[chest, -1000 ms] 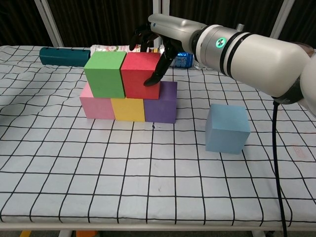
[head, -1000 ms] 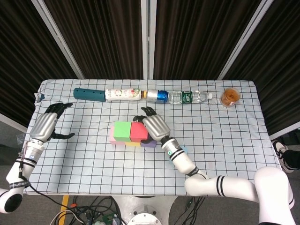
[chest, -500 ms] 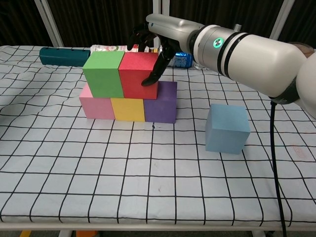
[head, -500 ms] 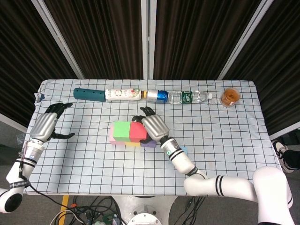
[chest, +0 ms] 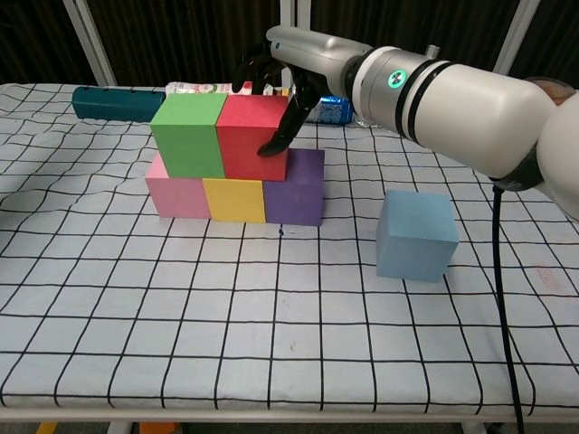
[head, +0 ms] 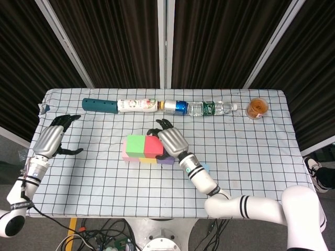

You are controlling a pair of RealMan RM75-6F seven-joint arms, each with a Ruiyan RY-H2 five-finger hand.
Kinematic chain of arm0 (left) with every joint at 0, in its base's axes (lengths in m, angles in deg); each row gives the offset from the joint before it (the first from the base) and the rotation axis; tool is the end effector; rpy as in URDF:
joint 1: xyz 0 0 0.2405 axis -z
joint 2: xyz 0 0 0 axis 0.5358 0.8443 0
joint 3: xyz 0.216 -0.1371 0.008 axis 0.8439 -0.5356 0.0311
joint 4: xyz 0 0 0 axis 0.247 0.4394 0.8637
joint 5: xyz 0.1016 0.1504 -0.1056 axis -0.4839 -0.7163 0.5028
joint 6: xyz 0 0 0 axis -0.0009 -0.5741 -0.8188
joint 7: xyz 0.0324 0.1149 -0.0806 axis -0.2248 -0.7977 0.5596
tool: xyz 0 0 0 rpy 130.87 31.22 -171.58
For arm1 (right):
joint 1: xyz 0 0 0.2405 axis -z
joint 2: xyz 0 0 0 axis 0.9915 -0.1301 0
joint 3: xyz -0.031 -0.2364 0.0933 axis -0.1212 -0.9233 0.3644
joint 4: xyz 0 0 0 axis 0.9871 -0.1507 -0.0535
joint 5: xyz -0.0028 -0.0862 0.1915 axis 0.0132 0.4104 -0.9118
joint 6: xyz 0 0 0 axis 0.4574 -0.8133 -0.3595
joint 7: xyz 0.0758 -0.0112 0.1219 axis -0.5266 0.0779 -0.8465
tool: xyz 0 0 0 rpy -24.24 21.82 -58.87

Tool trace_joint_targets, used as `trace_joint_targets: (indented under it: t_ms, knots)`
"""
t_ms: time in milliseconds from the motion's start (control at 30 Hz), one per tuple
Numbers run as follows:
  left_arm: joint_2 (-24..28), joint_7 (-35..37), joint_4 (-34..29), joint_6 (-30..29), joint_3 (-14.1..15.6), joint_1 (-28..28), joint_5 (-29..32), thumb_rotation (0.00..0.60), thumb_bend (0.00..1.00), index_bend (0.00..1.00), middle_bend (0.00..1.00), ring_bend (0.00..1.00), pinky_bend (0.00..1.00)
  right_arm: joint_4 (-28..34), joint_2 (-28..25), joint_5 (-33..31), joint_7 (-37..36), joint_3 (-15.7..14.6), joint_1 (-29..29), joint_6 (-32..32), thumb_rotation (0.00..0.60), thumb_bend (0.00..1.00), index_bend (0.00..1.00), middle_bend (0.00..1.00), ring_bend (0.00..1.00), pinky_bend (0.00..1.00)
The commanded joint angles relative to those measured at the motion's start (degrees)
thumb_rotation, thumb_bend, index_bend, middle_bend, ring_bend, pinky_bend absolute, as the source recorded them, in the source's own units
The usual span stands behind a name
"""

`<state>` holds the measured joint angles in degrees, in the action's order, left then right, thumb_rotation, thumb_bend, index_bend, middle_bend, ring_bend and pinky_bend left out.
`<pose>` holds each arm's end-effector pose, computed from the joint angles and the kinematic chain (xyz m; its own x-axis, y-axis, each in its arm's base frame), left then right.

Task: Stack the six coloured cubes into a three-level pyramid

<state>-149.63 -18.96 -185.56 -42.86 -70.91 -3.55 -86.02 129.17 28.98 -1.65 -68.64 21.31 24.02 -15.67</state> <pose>-0.2338 0.3216 0.1407 0.1436 0.2062 0.9679 0.9859 -0.1148 -0.1218 -0.0169 -0.3631 -0.0512 0.2589 -0.3213 0.9109 -0.8810 -0.4651 0.0864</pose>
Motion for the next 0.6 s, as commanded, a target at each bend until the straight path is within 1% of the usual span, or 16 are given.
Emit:
trace_joint_targets:
  t_ms: [33,267,333,400,533,600]
  knots:
    - [-0.03,0.06,0.08,0.02,0.01,-0.01,-0.02,0.600,0.11,0.13,0.13,0.06,0.06,0.07,0.06,-0.05,0.04,-0.01,0.01,-0.09,0.600,0.05,0.28,0.35,0.04,0.00]
    - [-0.09,0.21,0.19,-0.14,0.00,-0.08,-0.18,0.600,0.11,0.13,0.13,0.06,0.06,0.34,0.08,-0.42,0.66,-0.23,0.08,-0.43,0.600,0.05,0.28,0.34,0.04,0.00]
    - [-0.10,0.30,0.20,-0.19,-0.01,-0.11,-0.25,0.600,0.11,0.13,0.13,0.06,0.06,0.54,0.03,-0.62,0.70,-0.18,0.12,-0.45,0.600,0.04,0.26,0.33,0.03,0.00]
    - [-0.11,0.26,0.22,-0.20,-0.01,-0.10,-0.28,0.600,0.11,0.13,0.13,0.06,0.06,0.71,0.03,-0.76,0.85,-0.17,0.13,-0.57,0.600,0.04,0.23,0.32,0.03,0.00]
    - [-0.13,0.25,0.21,-0.26,-0.05,-0.12,-0.27,0.600,0.11,0.13,0.13,0.06,0.06,1.40,-0.34,-0.98,1.03,-0.30,0.22,-0.44,0.600,0.01,0.09,0.24,0.01,0.00]
    - [-0.14,0.20,0.19,-0.26,-0.09,-0.07,-0.27,0.600,0.11,0.13,0.13,0.06,0.06,1.87,-0.59,-1.09,1.03,-0.24,0.32,-0.57,0.600,0.00,0.06,0.20,0.00,0.00]
